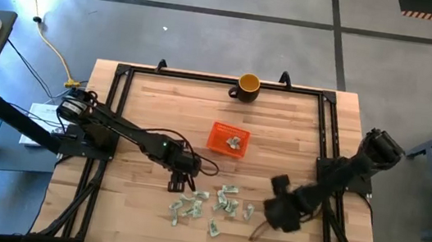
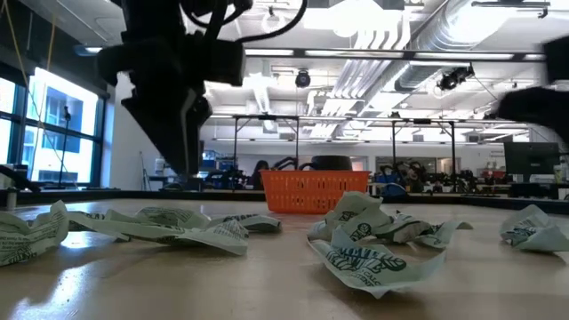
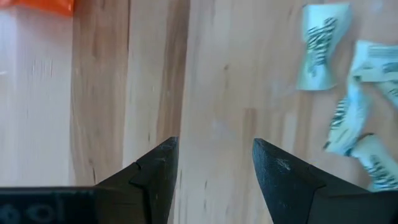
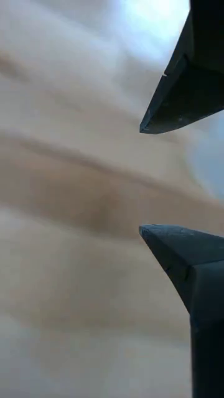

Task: Pick and place items into bin
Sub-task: Move the transparent bin

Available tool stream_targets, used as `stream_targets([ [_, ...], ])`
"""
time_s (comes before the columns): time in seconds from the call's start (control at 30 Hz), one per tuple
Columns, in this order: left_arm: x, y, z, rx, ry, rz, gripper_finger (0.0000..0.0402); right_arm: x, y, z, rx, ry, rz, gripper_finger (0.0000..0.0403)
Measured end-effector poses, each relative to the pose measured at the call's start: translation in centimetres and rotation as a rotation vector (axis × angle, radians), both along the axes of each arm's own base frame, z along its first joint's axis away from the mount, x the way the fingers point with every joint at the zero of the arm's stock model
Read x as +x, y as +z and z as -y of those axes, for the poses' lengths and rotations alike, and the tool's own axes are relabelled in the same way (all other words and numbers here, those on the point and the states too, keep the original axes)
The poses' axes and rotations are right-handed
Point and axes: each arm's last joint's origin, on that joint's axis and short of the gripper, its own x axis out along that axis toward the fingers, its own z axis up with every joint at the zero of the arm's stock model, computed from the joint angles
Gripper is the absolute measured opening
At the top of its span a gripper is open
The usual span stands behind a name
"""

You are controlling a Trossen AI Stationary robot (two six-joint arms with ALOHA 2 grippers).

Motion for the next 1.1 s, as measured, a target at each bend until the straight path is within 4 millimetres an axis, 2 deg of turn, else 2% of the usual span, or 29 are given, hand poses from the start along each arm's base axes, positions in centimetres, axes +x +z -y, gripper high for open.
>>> stream_targets([
  [0.07, -0.2, -0.5, -0.1, 0.003, 0.001, -0.01, 0.0238, -1.0, 0.6, -1.5, 0.05, -0.036, -0.019, 0.0243],
  [0.23, -0.5, -1.5, -0.8, -0.007, 0.007, -0.01, 0.0238, -2.6, 3.4, -5.6, 0.158, -0.077, 0.054, 0.0243],
  [0.3, -0.4, -1.7, -1.0, -0.012, 0.001, 0.005, 0.0238, -3.8, 3.5, -6.4, 0.168, -0.116, 0.023, 0.0243],
  [0.37, -0.1, -1.7, -1.4, -0.019, 0.005, 0.032, 0.0238, -5.5, 2.9, -6.3, 0.125, -0.212, -0.067, 0.0243],
  [0.47, 0.3, -1.6, -2.1, -0.022, 0.011, 0.055, 0.0238, -7.3, 1.4, -4.5, -0.034, -0.349, -0.182, 0.0243],
  [0.67, 0.3, -1.7, -3.4, -0.014, 0.027, 0.038, 0.0238, -8.5, -2.1, -0.4, -0.194, -0.551, -0.368, 0.0243],
  [0.77, 0.2, -1.7, -3.6, -0.012, 0.033, 0.017, 0.0238, -7.7, -2.6, 1.1, -0.243, -0.581, -0.29, 0.0243],
  [0.9, 0.0, -1.8, -3.6, -0.011, 0.031, 0.0, 0.0238, -5.3, -2.3, 2.9, -0.31, -0.583, -0.132, 0.0243],
  [1.0, 0.0, -1.8, -3.6, -0.011, 0.031, -0.003, 0.0238, -4.3, -2.4, 5.3, -0.435, -0.73, -0.03, 0.0243],
  [1.1, 0.0, -1.8, -3.6, -0.011, 0.031, 0.001, 0.0238, -3.8, -2.8, 8.0, -0.531, -0.968, 0.062, 0.0243],
])
